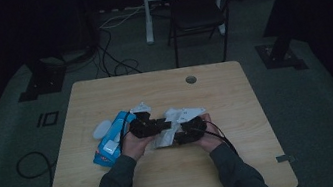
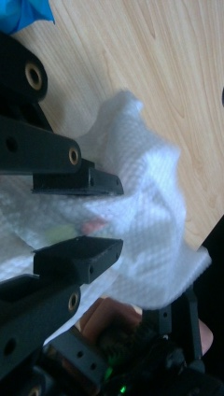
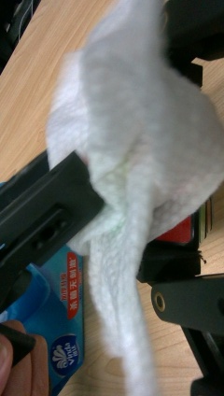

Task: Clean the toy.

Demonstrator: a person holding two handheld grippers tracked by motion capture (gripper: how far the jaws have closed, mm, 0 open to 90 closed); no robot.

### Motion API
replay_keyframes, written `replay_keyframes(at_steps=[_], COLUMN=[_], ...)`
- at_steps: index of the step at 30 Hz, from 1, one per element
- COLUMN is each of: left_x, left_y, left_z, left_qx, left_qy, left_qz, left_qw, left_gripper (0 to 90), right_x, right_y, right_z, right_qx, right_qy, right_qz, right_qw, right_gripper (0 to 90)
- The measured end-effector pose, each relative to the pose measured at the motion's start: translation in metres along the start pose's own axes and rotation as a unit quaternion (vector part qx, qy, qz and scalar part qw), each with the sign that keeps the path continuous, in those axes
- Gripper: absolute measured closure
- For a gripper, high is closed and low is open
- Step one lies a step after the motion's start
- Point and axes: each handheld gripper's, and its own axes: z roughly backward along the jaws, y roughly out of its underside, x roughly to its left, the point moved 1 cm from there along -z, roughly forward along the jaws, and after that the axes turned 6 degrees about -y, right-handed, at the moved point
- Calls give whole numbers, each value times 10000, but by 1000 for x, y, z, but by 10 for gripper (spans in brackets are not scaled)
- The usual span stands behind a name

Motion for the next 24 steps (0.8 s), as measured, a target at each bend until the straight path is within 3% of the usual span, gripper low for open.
replay_keyframes(at_steps=[2, 7, 24], left_x=[-1, -3, -1], left_y=[-1, -1, 8], left_z=[1, 4, -11], left_qx=[-15, -108, 318], left_qy=[-87, -454, -867], left_qz=[-71, -193, -393], left_qw=[9999, 9987, 9950], left_gripper=[802, 893, 895], right_x=[-1, -2, 2], right_y=[1, 2, -4], right_z=[0, 2, 5], right_qx=[56, 5, -193], right_qy=[71, 25, -60], right_qz=[29, -36, 10], right_qw=[10000, 10000, 9998], right_gripper=[338, 338, 339])
